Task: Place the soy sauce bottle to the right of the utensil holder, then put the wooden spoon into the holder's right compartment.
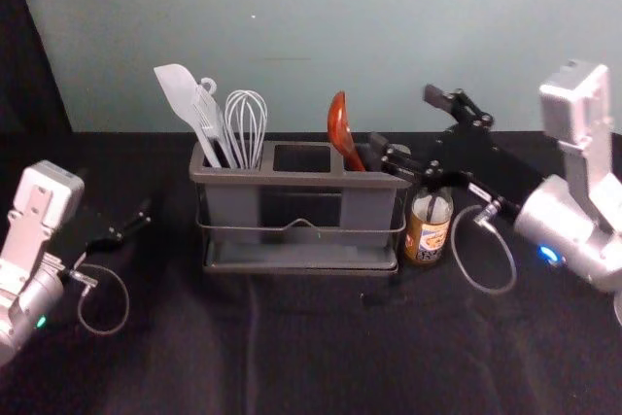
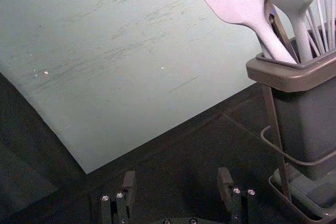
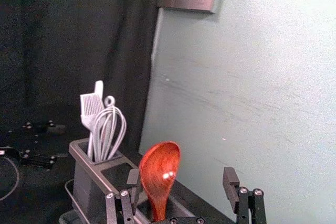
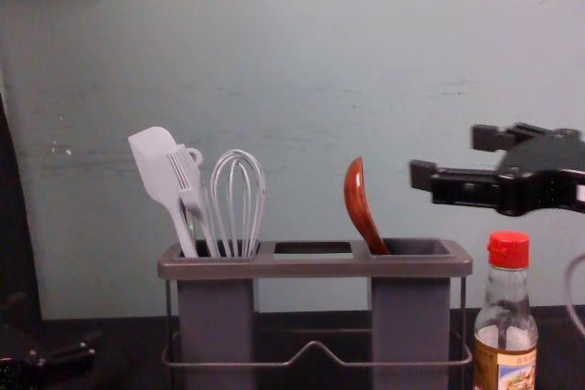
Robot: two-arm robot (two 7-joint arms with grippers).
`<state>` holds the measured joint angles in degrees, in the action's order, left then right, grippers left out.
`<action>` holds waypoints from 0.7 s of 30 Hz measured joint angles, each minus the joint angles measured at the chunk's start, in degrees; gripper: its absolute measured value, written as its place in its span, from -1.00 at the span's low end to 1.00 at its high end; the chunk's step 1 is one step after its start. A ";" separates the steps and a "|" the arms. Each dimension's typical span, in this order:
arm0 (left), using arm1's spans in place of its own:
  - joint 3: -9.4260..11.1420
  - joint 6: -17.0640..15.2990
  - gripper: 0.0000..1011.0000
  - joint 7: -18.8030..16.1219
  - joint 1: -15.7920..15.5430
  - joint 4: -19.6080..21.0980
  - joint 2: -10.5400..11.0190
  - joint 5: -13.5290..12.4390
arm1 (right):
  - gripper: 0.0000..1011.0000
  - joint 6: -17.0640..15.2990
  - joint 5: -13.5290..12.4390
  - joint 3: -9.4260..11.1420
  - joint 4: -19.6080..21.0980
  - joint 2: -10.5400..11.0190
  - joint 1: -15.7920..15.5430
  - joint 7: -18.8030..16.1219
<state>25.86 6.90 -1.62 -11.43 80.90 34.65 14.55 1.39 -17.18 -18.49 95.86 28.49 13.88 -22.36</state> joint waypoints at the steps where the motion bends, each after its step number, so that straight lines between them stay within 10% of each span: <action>1: 0.00 0.00 1.00 0.00 0.00 0.00 0.00 0.00 | 0.98 -0.02 0.02 0.51 0.88 0.07 -1.06 0.66; 10: 0.00 0.00 1.00 0.00 0.00 0.00 0.00 0.00 | 0.98 3.81 2.63 6.60 9.26 -0.03 -15.80 8.87; 21: 0.00 0.00 1.00 0.00 0.00 0.00 0.00 0.00 | 0.98 9.19 6.34 8.52 8.46 -2.89 -25.15 13.56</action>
<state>25.86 6.91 -1.62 -11.43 80.90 34.65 14.55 10.58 -10.84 -9.97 104.32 25.59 -11.27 -8.79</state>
